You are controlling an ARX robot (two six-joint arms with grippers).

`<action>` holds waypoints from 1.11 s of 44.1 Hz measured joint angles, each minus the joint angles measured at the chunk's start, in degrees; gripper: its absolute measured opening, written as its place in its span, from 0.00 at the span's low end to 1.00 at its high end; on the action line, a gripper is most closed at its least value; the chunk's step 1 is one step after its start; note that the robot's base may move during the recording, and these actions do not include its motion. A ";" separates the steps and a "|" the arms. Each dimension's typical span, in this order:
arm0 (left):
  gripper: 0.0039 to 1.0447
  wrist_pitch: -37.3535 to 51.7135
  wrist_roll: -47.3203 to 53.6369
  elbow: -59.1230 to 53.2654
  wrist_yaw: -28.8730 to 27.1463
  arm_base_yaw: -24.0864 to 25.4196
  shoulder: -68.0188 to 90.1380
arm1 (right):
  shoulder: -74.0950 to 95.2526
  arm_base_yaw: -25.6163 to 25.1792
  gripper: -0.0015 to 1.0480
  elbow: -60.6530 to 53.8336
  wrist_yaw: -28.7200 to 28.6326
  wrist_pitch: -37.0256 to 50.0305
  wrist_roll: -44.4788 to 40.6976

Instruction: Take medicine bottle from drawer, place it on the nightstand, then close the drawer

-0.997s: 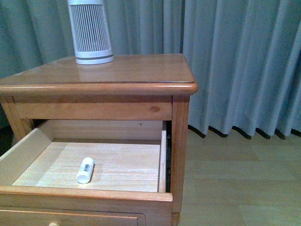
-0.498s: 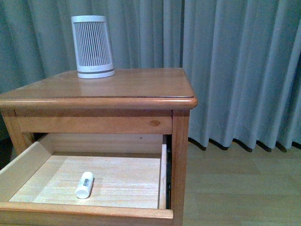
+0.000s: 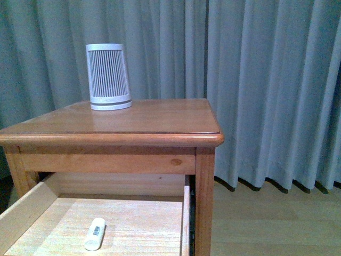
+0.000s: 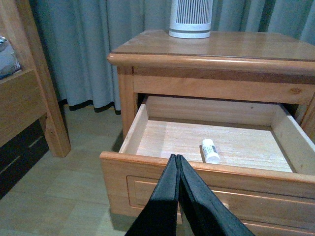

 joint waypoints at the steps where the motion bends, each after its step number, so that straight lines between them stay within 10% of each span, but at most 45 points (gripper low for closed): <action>1: 0.07 0.00 -0.11 0.00 0.00 -0.02 0.00 | 0.00 0.00 0.93 0.00 0.00 0.00 0.00; 22: 0.95 -0.02 -0.11 0.00 0.02 0.00 0.00 | 0.00 0.00 0.93 0.00 0.17 0.00 0.00; 49: 0.94 -0.17 -0.17 0.00 -0.37 -0.02 -0.22 | 0.00 -0.02 0.93 -0.02 -0.39 0.04 0.00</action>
